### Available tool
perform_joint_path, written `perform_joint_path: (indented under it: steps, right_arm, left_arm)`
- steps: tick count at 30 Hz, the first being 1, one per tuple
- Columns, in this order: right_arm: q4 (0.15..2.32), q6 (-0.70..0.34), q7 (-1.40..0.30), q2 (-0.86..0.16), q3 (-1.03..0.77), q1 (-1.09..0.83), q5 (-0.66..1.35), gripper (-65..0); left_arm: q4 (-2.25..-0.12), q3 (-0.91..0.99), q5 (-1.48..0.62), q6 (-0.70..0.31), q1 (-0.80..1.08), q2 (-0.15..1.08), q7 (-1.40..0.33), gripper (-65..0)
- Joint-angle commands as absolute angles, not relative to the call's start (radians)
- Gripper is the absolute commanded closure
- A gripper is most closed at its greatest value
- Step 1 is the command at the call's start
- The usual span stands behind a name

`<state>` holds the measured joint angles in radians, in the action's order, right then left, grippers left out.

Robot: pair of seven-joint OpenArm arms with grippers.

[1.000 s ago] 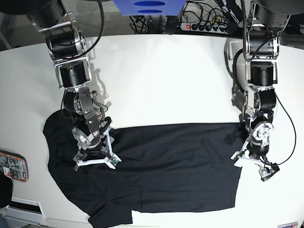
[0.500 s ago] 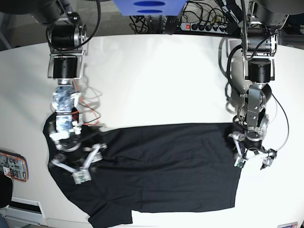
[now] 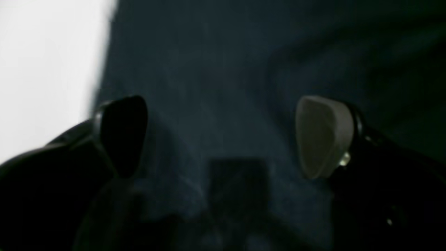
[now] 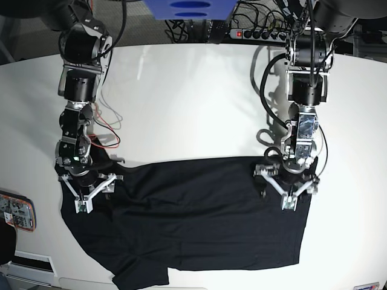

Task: Fold the T-shirt properly

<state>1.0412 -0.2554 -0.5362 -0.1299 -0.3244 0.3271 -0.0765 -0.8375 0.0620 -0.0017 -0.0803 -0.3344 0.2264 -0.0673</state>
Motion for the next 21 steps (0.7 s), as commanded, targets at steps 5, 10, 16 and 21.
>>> perform_joint_path:
  steps: [5,10,16,21]
  right_arm:
    - [1.027,-0.259,-0.487,-0.136,-0.329,0.309,-0.068,-40.1]
    - [1.073,-0.259,-0.487,-0.136,-0.326,0.228,-0.068,-40.1]
    - [1.138,-0.259,-0.487,-0.136,-0.325,0.134,-0.068,-40.1]
    - [1.144,-0.259,-0.487,-0.136,-0.325,0.071,-0.068,-40.1]
  left_arm:
    - [-0.849,0.07,0.027,-0.068,-0.289,0.251,-0.107,-65.0]
    - [-0.957,0.07,0.025,-0.067,-0.18,0.266,-0.107,-65.0]
    - [-1.095,0.108,0.025,-0.067,-0.07,0.266,-0.107,-65.0]
    - [-1.124,0.191,0.025,-0.067,-0.036,0.268,-0.108,-65.0]
